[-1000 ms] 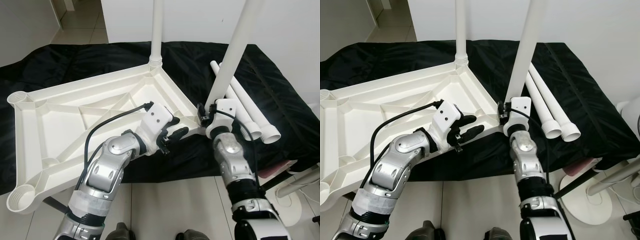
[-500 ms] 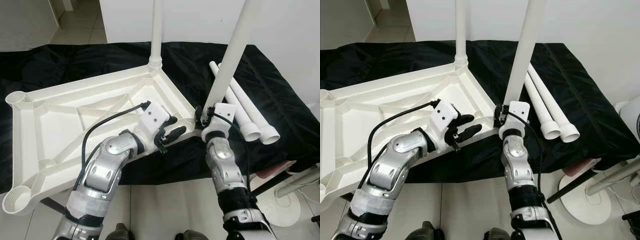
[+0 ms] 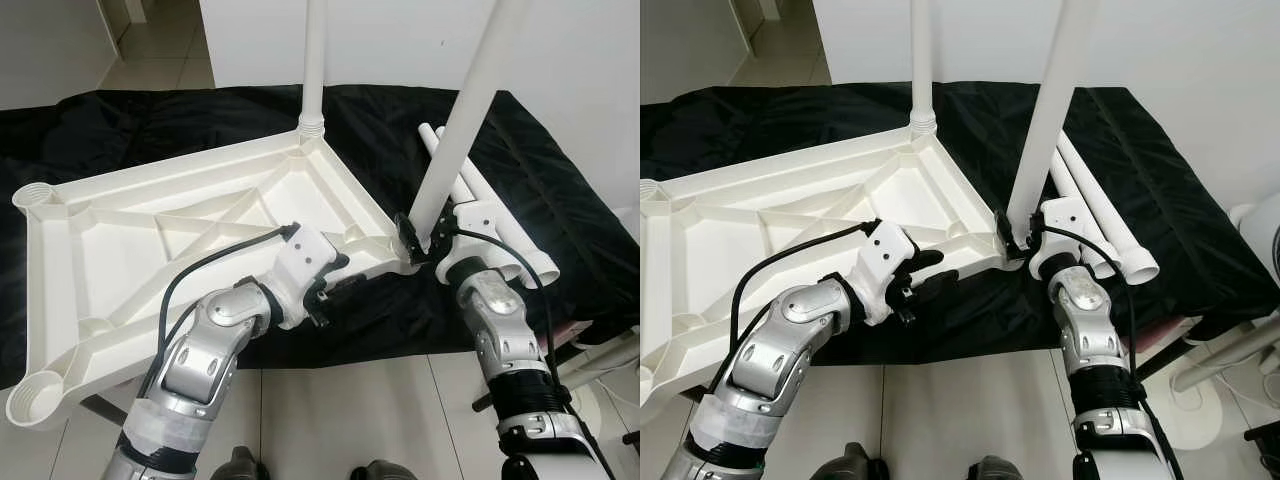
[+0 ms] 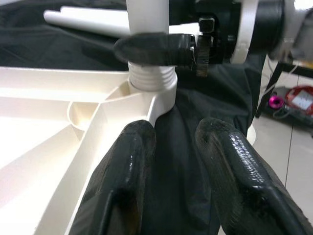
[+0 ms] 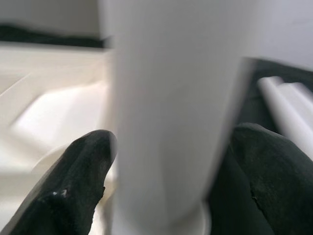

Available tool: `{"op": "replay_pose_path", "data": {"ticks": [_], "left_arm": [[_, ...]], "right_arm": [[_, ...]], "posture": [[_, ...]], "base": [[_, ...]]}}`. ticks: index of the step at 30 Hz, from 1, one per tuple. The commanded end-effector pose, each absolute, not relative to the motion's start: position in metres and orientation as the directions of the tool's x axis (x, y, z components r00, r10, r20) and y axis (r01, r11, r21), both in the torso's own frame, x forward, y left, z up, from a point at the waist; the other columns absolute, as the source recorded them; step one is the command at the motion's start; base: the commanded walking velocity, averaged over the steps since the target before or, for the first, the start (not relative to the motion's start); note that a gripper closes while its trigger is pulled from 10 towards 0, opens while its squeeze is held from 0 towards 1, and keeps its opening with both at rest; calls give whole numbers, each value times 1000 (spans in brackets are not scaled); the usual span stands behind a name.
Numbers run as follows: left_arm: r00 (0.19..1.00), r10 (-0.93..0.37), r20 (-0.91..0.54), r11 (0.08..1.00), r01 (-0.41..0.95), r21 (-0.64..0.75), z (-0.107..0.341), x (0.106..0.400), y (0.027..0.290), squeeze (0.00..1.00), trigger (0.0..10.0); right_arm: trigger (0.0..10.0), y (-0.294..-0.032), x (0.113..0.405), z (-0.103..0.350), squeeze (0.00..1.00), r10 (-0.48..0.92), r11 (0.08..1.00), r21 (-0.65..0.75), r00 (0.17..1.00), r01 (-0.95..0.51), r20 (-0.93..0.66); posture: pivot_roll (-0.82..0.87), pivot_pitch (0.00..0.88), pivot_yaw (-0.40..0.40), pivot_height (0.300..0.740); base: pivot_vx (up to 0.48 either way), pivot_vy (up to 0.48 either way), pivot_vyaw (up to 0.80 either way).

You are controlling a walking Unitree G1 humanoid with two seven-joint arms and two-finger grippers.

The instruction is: Building children table

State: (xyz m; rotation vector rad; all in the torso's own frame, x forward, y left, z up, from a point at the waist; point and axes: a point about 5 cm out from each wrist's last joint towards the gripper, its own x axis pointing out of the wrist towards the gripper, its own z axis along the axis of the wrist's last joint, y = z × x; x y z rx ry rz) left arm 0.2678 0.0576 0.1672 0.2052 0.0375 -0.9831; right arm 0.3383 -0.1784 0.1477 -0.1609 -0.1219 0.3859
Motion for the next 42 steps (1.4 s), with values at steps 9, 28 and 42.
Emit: {"op": "replay_pose_path", "data": {"ticks": [9, 28, 42], "left_arm": [[564, -813, -149, 547, 825, 140, 169, 269, 55, 0, 10000], [594, -790, -153, 572, 804, 166, 175, 269, 60, 0, 10000], [609, -778, -152, 590, 793, 154, 175, 269, 60, 0, 10000]], "right_arm": [[9804, -177, 352, 144, 0, 507, 827, -272, 862, -492, -17], [10000, -184, 355, 123, 0, 352, 927, -127, 935, -353, -36], [10000, -148, 348, 125, 0, -79, 997, 24, 996, 78, 32]], "posture": [[-69, 18, 21, 740], [-44, 30, -15, 740], [-52, 45, -9, 740]], "base": [[0, 0, 0], [0, 0, 0], [0, 0, 0]]}}
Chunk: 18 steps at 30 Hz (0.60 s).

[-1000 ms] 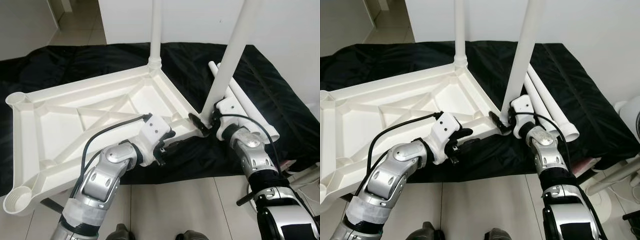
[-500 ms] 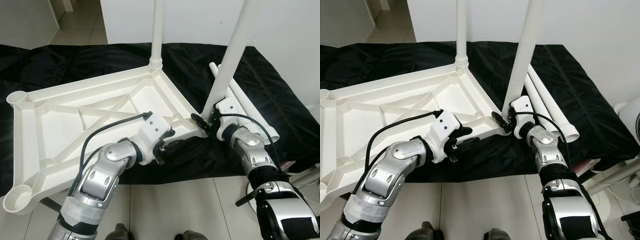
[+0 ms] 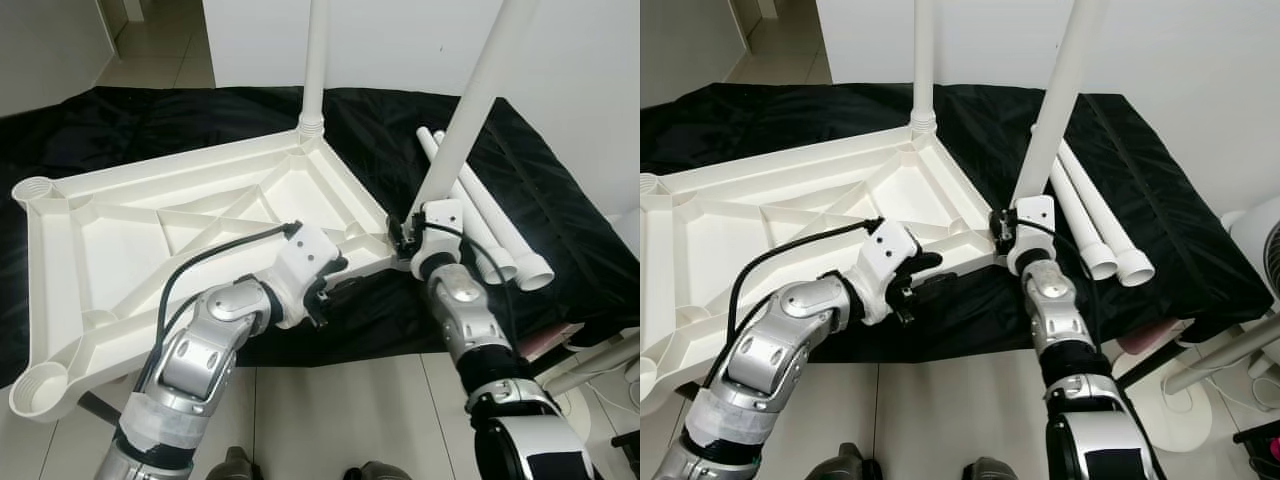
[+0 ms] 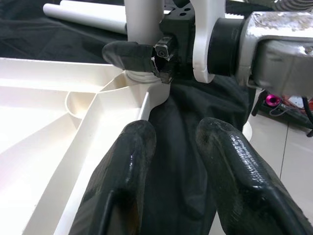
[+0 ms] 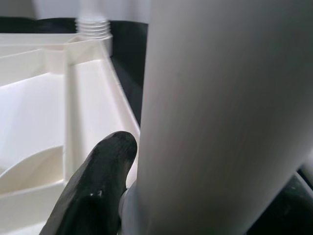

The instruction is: Building children table

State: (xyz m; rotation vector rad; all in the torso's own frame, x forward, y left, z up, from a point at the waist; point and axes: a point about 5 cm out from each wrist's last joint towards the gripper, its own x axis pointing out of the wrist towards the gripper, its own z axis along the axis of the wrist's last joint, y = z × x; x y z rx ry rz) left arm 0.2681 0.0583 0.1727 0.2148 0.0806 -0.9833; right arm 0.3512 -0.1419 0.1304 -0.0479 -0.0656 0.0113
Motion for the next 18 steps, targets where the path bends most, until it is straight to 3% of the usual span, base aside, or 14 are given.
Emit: {"op": "replay_pose_path", "data": {"ticks": [1, 9, 10, 18], "left_arm": [[610, -778, -153, 591, 792, 153, 175, 269, 60, 0, 10000], [616, -773, -153, 599, 788, 143, 175, 268, 62, 0, 10000], [616, -773, -152, 600, 787, 142, 175, 268, 62, 0, 10000], [633, -761, -144, 616, 774, 146, 177, 272, 64, 0, 10000]], "right_arm": [[10000, -145, 347, 125, 0, -111, 993, 35, 993, 110, 34], [10000, -126, 340, 131, 0, -55, 997, 51, 993, 50, 101], [10000, -125, 338, 135, 1000, -27, 997, 77, 992, 17, 127], [10000, -135, 331, 146, 969, -19, 997, 75, 979, 4, 204]], "posture": [[-52, 45, -9, 740], [-52, 49, -2, 740], [-51, 47, -3, 740], [-51, 34, -6, 740]], "base": [[0, 0, 0], [0, 0, 0], [0, 0, 0], [0, 0, 0]]}}
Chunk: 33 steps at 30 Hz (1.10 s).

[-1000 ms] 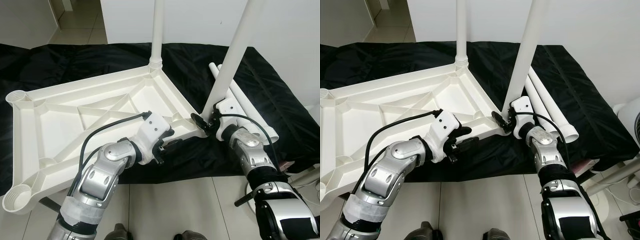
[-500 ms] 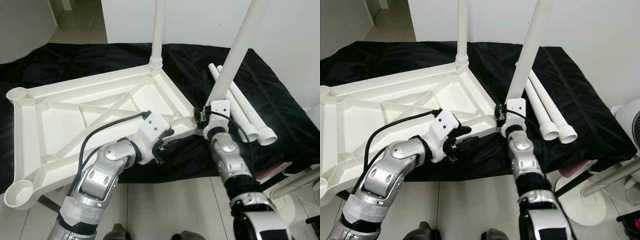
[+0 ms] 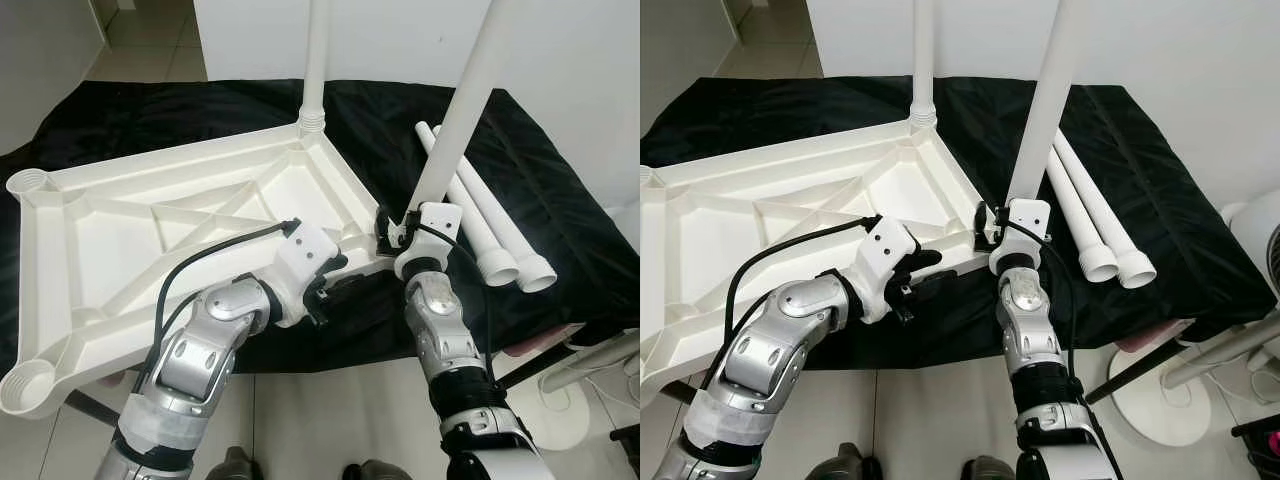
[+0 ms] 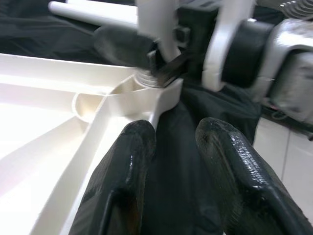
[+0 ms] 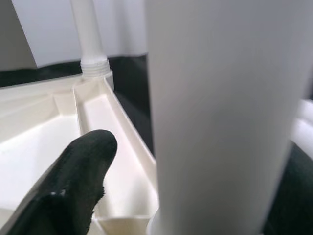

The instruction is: Building children table

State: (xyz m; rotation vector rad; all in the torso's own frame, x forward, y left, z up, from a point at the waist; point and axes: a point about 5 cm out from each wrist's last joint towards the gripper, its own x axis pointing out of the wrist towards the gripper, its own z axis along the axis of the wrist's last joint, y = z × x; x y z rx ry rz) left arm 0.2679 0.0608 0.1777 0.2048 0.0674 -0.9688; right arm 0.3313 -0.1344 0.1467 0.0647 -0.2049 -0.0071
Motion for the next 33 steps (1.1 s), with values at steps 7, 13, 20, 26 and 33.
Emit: {"op": "replay_pose_path", "data": {"ticks": [7, 13, 20, 26, 33], "left_arm": [[654, -744, -135, 639, 756, 141, 178, 275, 66, 0, 10000], [668, -732, -135, 653, 744, 144, 177, 276, 68, 0, 10000], [674, -726, -137, 659, 739, 143, 177, 277, 70, 0, 10000], [665, -734, -138, 649, 746, 148, 177, 276, 69, 0, 10000], [680, -723, -119, 660, 732, 171, 182, 281, 70, 0, 10000]], "right_arm": [[10000, -141, 308, 140, 0, -1, 999, 50, 975, -11, 223], [10000, -140, 282, 129, 0, 24, 998, 52, 977, -35, 213], [10000, -134, 263, 119, 0, 114, 992, 41, 978, -123, 174], [10000, -129, 256, 113, 0, 207, 976, 47, 969, -214, 134], [0, -128, 258, 109, 0, 300, 949, 63, 948, -307, 106]], "posture": [[-59, 24, -12, 740], [-64, 22, -19, 740], [-72, 23, -17, 740], [-83, 16, -15, 740], [-94, 12, -28, 740]], "base": [[0, 0, 0], [0, 0, 0], [0, 0, 0], [0, 0, 0], [0, 0, 0]]}}
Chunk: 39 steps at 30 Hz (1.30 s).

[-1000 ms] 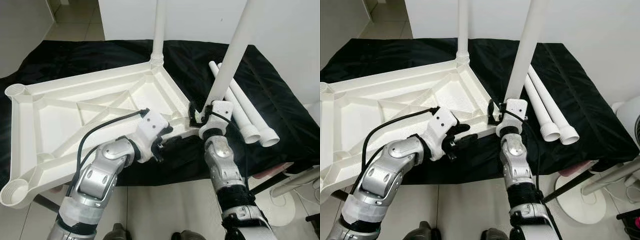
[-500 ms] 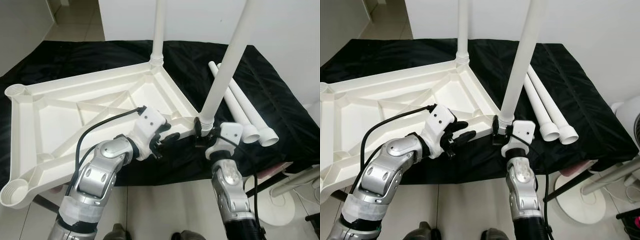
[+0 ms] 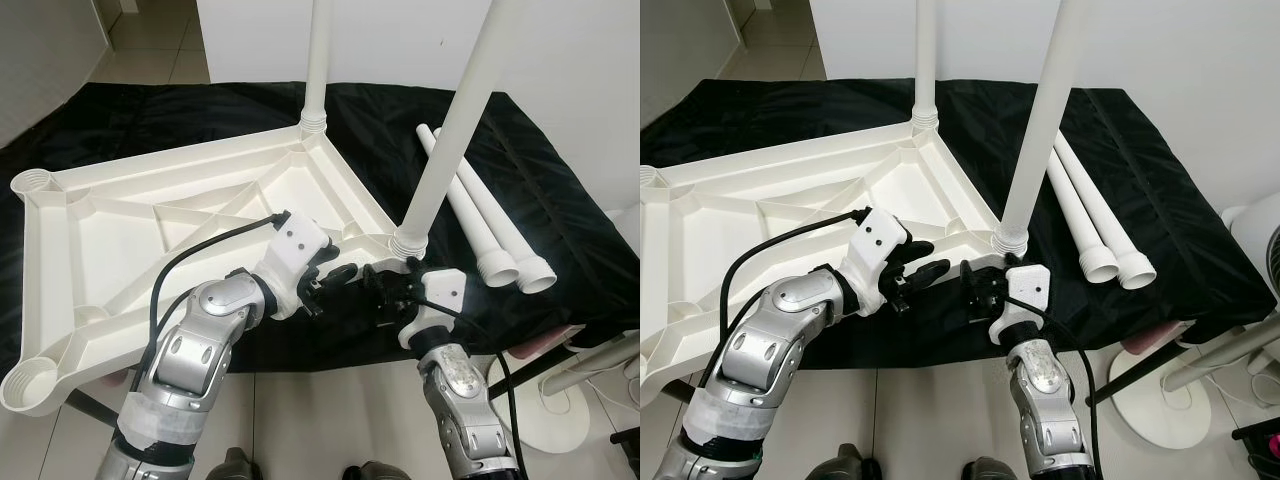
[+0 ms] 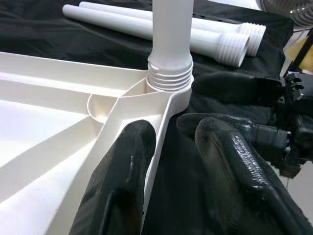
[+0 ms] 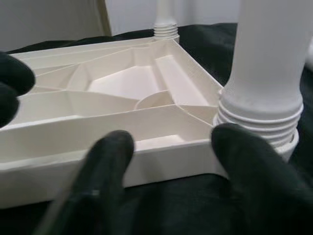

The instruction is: Building children table

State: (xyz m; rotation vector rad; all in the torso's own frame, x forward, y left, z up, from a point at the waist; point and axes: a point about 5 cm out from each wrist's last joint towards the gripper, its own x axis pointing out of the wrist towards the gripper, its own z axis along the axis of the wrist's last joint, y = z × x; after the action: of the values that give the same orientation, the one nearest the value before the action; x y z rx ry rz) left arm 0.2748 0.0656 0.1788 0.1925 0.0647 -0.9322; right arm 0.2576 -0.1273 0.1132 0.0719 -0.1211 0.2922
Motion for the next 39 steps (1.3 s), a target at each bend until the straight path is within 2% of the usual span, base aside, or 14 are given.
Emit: {"op": "replay_pose_path", "data": {"ticks": [1, 5, 6, 18, 29, 33, 39], "left_arm": [[680, -723, -119, 660, 732, 171, 182, 281, 70, 0, 10000], [687, -720, -99, 668, 725, 169, 187, 283, 71, 0, 10000], [688, -719, -96, 669, 723, 170, 189, 284, 71, 0, 10000], [677, -730, -97, 654, 733, 188, 191, 286, 70, 0, 10000], [680, -728, -82, 661, 729, 178, 195, 283, 72, 0, 10000], [684, -726, -76, 665, 726, 176, 196, 283, 73, 0, 10000], [705, -706, -76, 682, 704, 199, 196, 283, 80, 0, 10000]], "right_arm": [[0, -128, 258, 109, 0, 300, 949, 63, 948, -307, 106], [0, -131, 264, 110, 0, 330, 940, 61, 940, -336, 90], [10000, -132, 266, 111, 0, 340, 938, 44, 937, -344, 81], [10000, -142, 275, 111, 0, 338, 939, 42, 939, -341, 64], [10000, -163, 296, 122, 0, 288, 957, 10, 954, -290, 85], [10000, -163, 298, 125, 0, 280, 959, 17, 955, -283, 98], [10000, -142, 285, 131, 0, 314, 944, 49, 935, -326, 164]], "posture": [[-94, 12, -28, 740], [-120, 15, -37, 740], [-135, 20, -25, 740], [-141, 26, -8, 740], [-123, 49, -20, 740], [-123, 49, -20, 740], [-96, 62, -4, 740]], "base": [[0, 0, 0], [0, 0, 0], [0, 0, 0], [0, 0, 0], [0, 0, 0], [0, 0, 0], [0, 0, 0]]}}
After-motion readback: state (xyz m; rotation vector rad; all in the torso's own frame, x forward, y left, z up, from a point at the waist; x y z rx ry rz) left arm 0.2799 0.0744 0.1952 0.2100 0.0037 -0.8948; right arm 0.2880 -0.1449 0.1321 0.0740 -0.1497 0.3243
